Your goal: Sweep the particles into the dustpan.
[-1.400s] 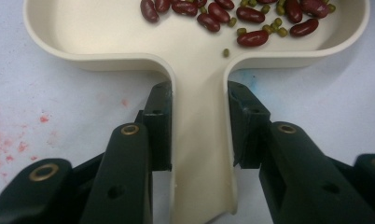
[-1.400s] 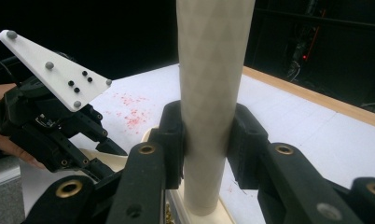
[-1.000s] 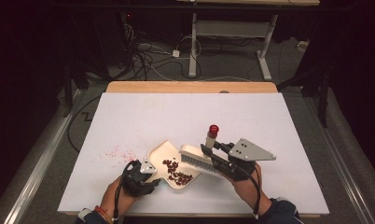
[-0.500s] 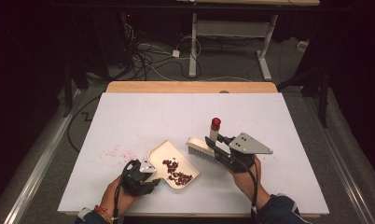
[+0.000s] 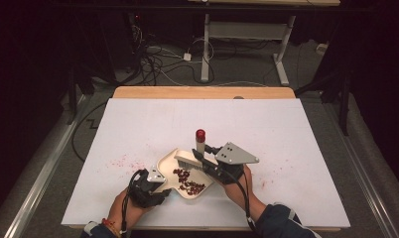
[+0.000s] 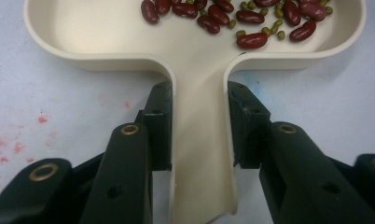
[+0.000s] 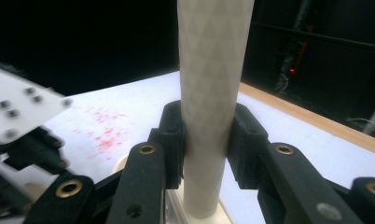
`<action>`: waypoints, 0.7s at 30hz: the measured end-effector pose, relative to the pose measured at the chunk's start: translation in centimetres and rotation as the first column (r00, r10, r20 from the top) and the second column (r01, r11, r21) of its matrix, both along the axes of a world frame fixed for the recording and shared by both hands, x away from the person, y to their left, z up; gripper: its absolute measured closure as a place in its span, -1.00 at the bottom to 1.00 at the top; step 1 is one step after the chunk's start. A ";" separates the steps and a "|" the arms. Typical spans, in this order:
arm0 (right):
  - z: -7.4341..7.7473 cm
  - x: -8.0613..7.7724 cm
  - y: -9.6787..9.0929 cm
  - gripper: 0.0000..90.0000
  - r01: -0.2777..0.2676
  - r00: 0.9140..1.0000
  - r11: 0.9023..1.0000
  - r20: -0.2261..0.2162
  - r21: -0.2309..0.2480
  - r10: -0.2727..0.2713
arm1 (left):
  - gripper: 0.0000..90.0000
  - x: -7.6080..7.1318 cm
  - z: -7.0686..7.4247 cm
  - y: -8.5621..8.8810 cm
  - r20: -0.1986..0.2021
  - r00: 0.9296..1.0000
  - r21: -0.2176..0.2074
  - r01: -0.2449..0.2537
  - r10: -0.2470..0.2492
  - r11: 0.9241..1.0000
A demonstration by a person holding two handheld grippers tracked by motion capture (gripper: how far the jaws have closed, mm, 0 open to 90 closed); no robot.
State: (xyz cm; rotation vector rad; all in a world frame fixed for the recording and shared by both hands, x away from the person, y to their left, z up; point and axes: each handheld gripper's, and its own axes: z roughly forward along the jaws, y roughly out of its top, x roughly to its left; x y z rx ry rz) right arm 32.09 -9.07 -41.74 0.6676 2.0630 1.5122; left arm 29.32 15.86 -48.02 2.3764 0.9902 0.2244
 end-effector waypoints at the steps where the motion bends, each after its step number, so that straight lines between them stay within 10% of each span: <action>1: 0.0 -0.2 0.2 0.55 -0.013 1.000 1.000 0.008 -0.003 0.013 | 0.40 0.1 0.0 0.0 -0.002 1.000 -0.002 -0.003 0.003 1.000; 21: 0.8 -0.5 -0.8 0.56 -0.030 1.000 0.999 0.008 -0.022 0.030 | 0.40 0.7 -0.1 0.1 0.139 0.990 0.061 -0.002 -0.006 0.998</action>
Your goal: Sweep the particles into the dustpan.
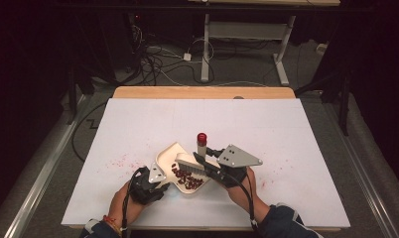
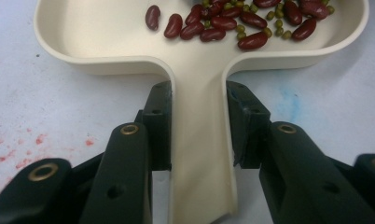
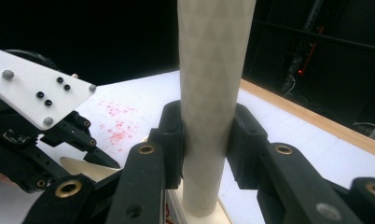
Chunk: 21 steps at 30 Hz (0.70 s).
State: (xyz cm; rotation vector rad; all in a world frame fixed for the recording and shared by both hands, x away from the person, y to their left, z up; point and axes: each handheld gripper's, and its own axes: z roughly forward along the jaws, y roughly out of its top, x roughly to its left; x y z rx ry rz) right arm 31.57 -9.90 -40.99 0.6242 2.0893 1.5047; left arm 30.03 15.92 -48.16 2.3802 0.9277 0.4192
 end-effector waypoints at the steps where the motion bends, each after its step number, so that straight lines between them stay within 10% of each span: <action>1: 0.0 0.1 -0.1 0.56 0.007 1.000 1.000 0.000 0.008 -0.007 | 0.40 0.1 -0.1 0.0 0.003 1.000 -0.001 -0.004 0.004 1.000; 10: 0.9 2.3 0.3 0.56 0.046 0.997 0.999 0.054 0.022 -0.047 | 0.40 0.5 0.0 0.0 -0.009 1.000 -0.030 0.010 -0.011 0.999; 21: -0.8 5.9 2.4 0.56 -0.102 0.994 0.995 0.049 0.005 0.102 | 0.40 1.6 0.0 0.4 -0.032 0.998 -0.051 0.058 -0.060 0.997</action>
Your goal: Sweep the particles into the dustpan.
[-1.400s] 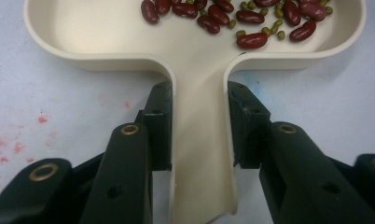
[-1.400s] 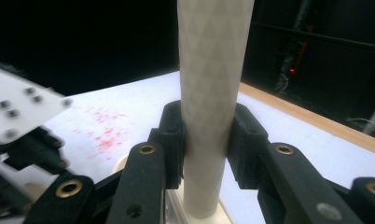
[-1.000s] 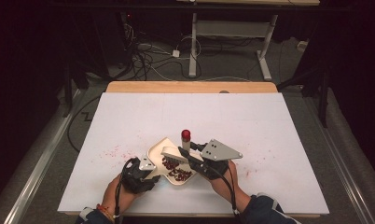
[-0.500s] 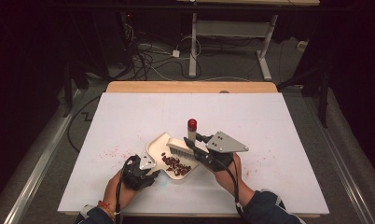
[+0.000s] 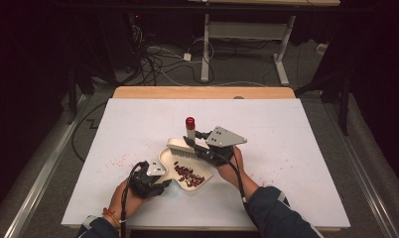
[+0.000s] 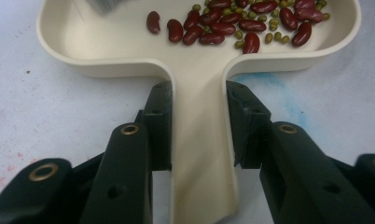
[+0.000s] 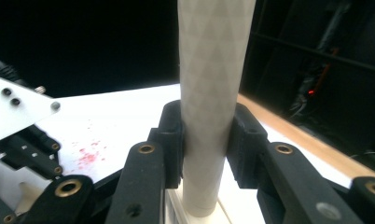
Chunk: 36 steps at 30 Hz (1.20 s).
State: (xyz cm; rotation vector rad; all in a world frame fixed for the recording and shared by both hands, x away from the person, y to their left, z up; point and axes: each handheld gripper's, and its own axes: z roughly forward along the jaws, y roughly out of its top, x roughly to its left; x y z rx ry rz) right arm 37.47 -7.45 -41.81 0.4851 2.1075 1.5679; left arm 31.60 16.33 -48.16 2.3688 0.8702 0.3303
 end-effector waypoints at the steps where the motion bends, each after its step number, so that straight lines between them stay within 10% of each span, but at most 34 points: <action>1: 0.0 0.1 -0.1 0.56 -0.029 1.000 1.000 -0.004 -0.003 0.029 | 0.40 0.1 0.0 0.1 -0.001 1.000 -0.002 0.003 -0.003 1.000; 15: -0.1 -1.8 -1.7 0.56 -0.155 0.987 0.988 -0.032 0.007 0.155 | 0.40 0.8 0.1 1.2 0.018 0.999 -0.014 -0.048 0.048 0.999; 36: 1.8 -2.1 -3.0 0.55 -0.043 0.999 0.998 -0.013 0.052 0.044 | 0.39 1.3 -0.1 2.2 0.039 0.994 -0.003 -0.099 0.099 0.995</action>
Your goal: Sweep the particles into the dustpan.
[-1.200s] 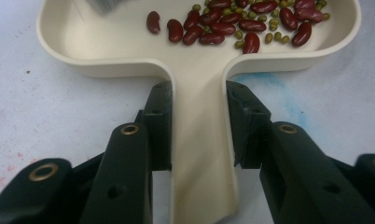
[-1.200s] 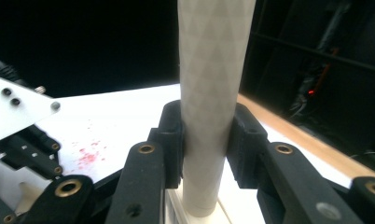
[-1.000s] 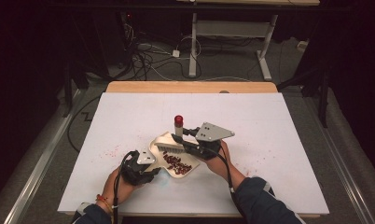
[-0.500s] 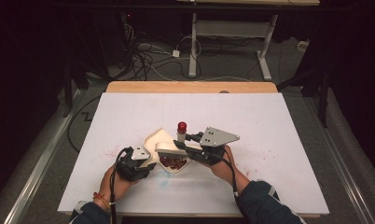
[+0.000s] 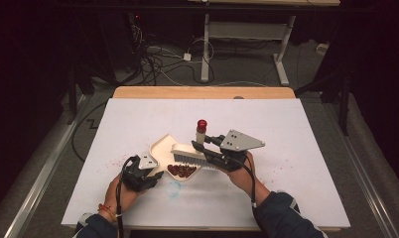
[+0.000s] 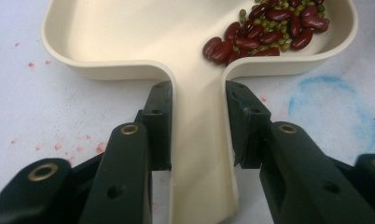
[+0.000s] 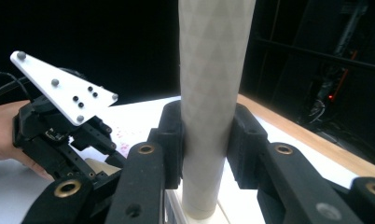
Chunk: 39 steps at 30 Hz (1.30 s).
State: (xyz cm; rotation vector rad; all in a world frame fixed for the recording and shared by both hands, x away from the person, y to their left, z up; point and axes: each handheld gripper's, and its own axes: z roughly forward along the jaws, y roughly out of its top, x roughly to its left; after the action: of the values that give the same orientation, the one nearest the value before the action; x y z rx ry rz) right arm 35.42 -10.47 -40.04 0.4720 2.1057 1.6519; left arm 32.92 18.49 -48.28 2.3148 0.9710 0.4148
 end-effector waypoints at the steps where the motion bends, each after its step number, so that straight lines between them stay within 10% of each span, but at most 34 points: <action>1: 0.2 -0.1 -0.2 0.55 0.007 1.000 1.000 0.002 -0.002 -0.007 | 0.39 0.0 0.0 0.0 0.001 1.000 0.000 -0.002 0.002 1.000; 19: 3.0 -1.8 -9.2 0.55 0.126 0.992 0.992 -0.017 -0.009 -0.126 | 0.39 0.2 -0.2 0.7 0.001 0.999 -0.011 -0.037 0.037 0.999; 39: 2.4 -4.4 -16.1 0.55 0.235 0.970 0.969 -0.048 -0.072 -0.239 | 0.39 0.2 -0.3 1.4 -0.004 0.996 -0.031 -0.085 0.085 0.996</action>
State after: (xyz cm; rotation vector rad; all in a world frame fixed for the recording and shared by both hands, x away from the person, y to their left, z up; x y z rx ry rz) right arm 31.01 -26.62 -37.63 0.7269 2.0451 1.4448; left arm 33.10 19.93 -48.61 2.2521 1.0730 0.4282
